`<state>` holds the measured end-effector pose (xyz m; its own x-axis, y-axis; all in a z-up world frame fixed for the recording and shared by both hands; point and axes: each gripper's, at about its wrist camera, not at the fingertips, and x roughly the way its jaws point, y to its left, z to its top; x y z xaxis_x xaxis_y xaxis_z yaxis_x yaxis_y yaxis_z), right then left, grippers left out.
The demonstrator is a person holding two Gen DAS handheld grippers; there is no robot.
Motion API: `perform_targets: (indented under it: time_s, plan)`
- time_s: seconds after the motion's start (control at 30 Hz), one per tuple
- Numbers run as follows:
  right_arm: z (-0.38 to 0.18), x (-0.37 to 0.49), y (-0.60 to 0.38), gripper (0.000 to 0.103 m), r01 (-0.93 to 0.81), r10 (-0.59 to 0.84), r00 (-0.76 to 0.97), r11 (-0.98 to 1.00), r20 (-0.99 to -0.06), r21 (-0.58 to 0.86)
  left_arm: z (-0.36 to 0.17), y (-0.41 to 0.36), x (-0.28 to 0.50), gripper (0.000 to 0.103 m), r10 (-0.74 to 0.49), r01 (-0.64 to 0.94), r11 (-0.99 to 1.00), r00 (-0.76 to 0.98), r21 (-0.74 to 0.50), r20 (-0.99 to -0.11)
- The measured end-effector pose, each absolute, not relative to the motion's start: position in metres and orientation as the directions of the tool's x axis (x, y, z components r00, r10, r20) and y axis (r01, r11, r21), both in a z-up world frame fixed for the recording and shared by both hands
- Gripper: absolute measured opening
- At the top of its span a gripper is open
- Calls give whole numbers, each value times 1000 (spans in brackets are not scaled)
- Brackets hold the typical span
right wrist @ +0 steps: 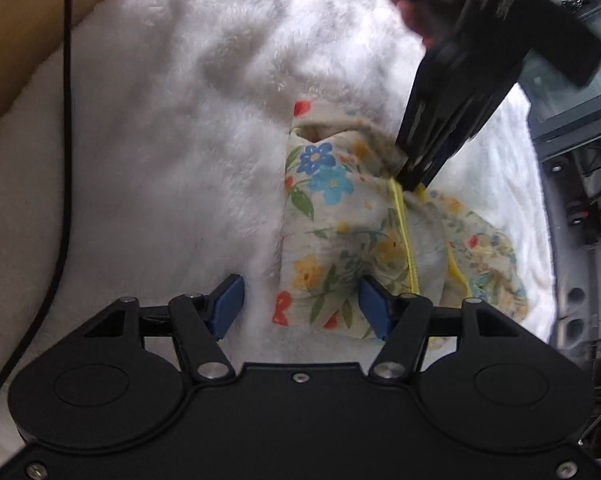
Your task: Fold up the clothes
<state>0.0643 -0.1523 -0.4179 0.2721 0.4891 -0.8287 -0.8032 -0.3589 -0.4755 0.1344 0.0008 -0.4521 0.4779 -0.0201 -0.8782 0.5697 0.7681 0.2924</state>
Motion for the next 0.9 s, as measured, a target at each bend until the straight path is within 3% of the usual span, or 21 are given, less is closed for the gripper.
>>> perform_targets:
  time_s: [0.1,0.23,0.3,0.33,0.37,0.4,0.53,0.67,0.73,0.8,0.9]
  plan:
    - [-413,71,-150,37,-853,469,240,-316,-850,-416,-440,8,110,49,-24,614,716,497,332,-868]
    - [-400,80,-151,34,-905,467,196,-253,-862,-342,-425,-6,58,51,-83,738,540,526,405,-847]
    - [-392,86,-151,33,-924,472,180,-220,-863,-313,-431,-33,23,60,-178,821,374,520,432,-835]
    - [-388,91,-151,29,-932,478,178,-199,-860,-303,-443,-49,5,62,-208,845,267,520,463,-829]
    - [-386,94,-151,18,-941,476,171,-179,-863,-286,-447,-53,1,63,-212,848,243,520,470,-828]
    - [-383,98,-151,16,-950,474,165,-158,-865,-268,-463,-63,-8,63,-214,855,184,516,484,-830]
    - [-376,106,-156,7,-977,468,146,-69,-872,-201,-491,-70,9,63,-120,818,294,545,494,-830]
    - [-370,105,-166,6,-994,469,101,15,-878,-106,-487,-65,31,63,-87,764,442,558,470,-825]
    - [-367,107,-171,6,-996,474,70,83,-878,-34,-483,-67,34,59,-109,768,464,544,442,-832]
    - [-367,109,-175,6,-994,476,61,109,-877,-9,-484,-66,32,17,-114,777,451,539,439,-835]
    - [-366,112,-179,4,-989,480,47,147,-876,27,-486,-57,31,10,-107,777,429,549,460,-829]
